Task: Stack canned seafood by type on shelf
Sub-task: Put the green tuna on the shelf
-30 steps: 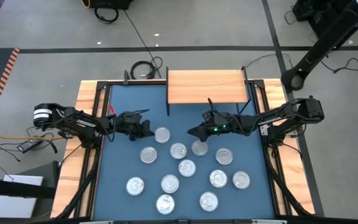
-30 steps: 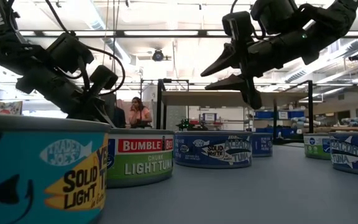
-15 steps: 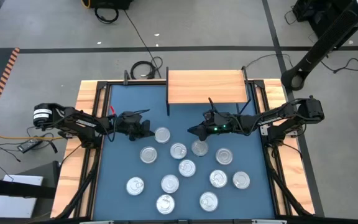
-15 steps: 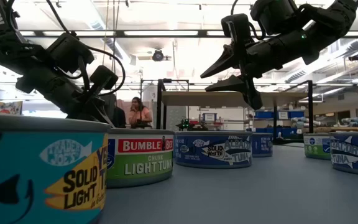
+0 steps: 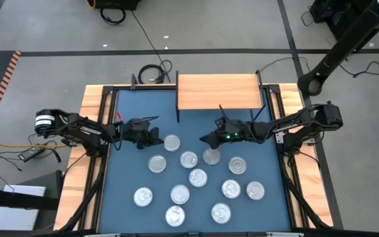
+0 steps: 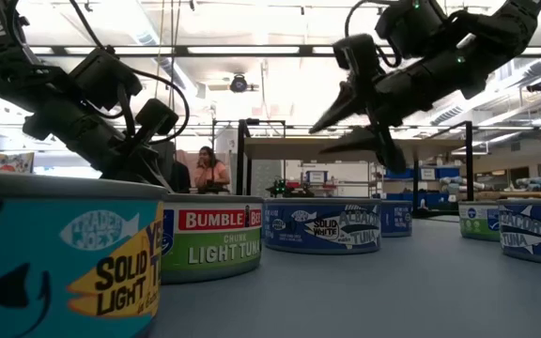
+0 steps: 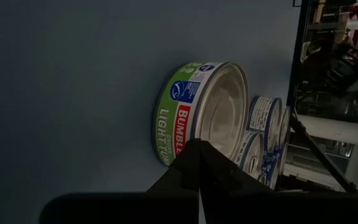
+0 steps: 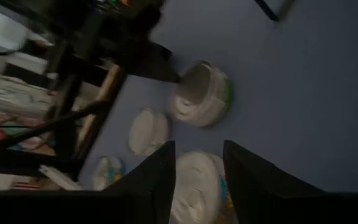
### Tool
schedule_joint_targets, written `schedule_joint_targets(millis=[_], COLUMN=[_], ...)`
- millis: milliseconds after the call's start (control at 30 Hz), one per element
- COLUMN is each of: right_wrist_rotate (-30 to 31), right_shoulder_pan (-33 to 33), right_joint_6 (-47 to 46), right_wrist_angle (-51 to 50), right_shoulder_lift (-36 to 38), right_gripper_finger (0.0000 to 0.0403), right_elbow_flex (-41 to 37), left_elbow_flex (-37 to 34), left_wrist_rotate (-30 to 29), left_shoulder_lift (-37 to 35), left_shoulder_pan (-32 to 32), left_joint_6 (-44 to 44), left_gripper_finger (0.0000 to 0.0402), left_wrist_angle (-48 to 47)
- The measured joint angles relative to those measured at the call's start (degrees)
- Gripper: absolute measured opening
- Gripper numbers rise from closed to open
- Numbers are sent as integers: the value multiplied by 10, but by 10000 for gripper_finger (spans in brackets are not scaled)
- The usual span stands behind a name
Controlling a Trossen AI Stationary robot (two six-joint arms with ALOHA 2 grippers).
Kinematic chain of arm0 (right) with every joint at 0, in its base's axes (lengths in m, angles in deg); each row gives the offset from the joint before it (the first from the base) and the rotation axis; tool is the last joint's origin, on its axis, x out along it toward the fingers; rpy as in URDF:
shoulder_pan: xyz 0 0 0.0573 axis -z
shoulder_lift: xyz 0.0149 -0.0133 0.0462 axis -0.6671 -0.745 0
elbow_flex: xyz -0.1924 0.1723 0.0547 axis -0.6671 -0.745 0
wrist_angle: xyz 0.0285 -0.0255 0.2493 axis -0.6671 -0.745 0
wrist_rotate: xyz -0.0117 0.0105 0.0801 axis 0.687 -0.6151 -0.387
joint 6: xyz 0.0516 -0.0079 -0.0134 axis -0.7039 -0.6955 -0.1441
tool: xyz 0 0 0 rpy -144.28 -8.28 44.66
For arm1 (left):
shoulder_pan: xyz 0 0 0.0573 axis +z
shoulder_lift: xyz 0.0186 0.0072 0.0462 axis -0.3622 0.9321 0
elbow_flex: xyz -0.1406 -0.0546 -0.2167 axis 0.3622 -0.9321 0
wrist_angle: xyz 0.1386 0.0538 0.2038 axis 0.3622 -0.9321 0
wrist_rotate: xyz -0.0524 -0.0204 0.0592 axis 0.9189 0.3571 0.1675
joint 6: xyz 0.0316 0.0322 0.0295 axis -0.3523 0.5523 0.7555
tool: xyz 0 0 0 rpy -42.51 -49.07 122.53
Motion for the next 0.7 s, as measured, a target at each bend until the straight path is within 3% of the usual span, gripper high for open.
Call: schedule_joint_targets(millis=[433, 700], right_wrist_rotate=[31, 31], right_shoulder_pan=[6, 5], right_joint_6=[-10, -17], right_wrist_angle=[2, 14], right_shoulder_lift=[0, -4], right_gripper_finger=[185, 188], right_elbow_flex=[0, 0], left_elbow_flex=[1, 1], left_wrist_rotate=[-4, -7], left_shoulder_lift=[0, 0], left_shoulder_pan=[-1, -1], left_joint_6=[9, 11], left_gripper_finger=[0, 0], left_wrist_angle=[-4, -4])
